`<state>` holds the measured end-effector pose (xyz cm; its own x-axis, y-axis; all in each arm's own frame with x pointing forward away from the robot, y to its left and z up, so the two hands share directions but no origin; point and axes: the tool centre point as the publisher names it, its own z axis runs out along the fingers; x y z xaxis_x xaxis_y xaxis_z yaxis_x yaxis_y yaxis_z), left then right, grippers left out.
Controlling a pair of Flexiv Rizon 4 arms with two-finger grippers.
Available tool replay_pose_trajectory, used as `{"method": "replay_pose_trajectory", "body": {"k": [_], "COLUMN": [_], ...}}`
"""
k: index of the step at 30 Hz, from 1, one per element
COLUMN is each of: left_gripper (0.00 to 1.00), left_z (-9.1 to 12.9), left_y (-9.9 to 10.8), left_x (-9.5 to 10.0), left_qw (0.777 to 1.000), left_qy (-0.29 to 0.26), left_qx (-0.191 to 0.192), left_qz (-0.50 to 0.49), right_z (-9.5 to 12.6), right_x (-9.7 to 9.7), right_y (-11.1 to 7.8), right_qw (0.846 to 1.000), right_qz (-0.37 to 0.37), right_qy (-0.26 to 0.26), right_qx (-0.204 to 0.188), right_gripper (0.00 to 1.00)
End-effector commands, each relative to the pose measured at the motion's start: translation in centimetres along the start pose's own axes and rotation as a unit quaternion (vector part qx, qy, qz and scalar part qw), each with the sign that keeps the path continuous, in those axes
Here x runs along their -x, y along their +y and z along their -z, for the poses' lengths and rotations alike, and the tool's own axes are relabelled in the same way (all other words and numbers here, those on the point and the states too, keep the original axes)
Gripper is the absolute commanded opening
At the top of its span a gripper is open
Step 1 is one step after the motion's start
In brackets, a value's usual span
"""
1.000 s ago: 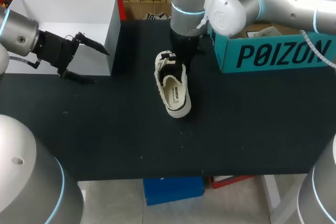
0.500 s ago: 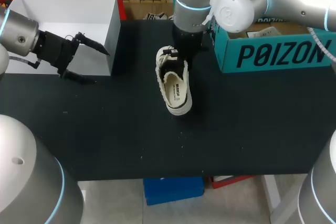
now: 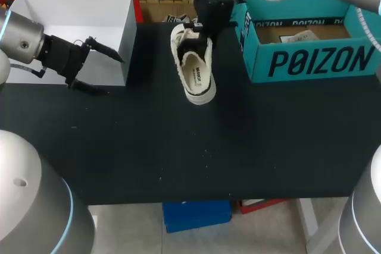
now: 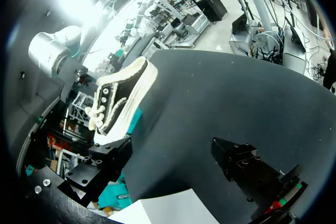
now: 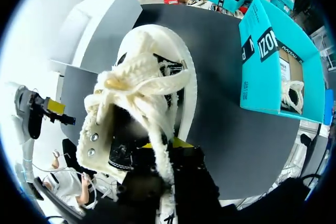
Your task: Take the shoe out of the shoebox, open the shoe tongue, remove and reinsert the insole, then place the shoe into the shoebox
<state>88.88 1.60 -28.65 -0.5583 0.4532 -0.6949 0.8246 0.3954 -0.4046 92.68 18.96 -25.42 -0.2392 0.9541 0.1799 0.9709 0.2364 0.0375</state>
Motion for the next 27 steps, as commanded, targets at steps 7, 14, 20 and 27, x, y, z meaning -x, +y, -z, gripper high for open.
{"method": "replay_pose_trajectory", "body": {"k": [7,14,20,27], "left_gripper": [1.0,1.0,1.0,1.0], "left_z": [-0.1,-0.1,-0.1,-0.1], "left_y": [0.0,0.0,0.0,0.0], "left_x": [-0.1,-0.1,-0.1,-0.1], "left_qw": [1.0,1.0,1.0,1.0], "left_qy": [-0.002,-0.002,-0.002,-0.002], "left_qx": [0.003,0.003,0.003,0.003], "left_qz": [-0.001,-0.001,-0.001,-0.001], "right_z": [6.1,8.6,9.7,10.3], "right_x": [-1.2,-2.2,-2.2,-2.2], "right_y": [0.7,0.8,0.7,0.2], "right_qw": [0.995,0.97,0.938,0.896], "right_qz": [0.083,0.229,0.331,0.424], "right_qy": [0.031,0.03,0.015,0.012], "right_qx": [-0.047,-0.073,-0.1,-0.132], "right_gripper": [0.0,0.0,0.0,0.0]}}
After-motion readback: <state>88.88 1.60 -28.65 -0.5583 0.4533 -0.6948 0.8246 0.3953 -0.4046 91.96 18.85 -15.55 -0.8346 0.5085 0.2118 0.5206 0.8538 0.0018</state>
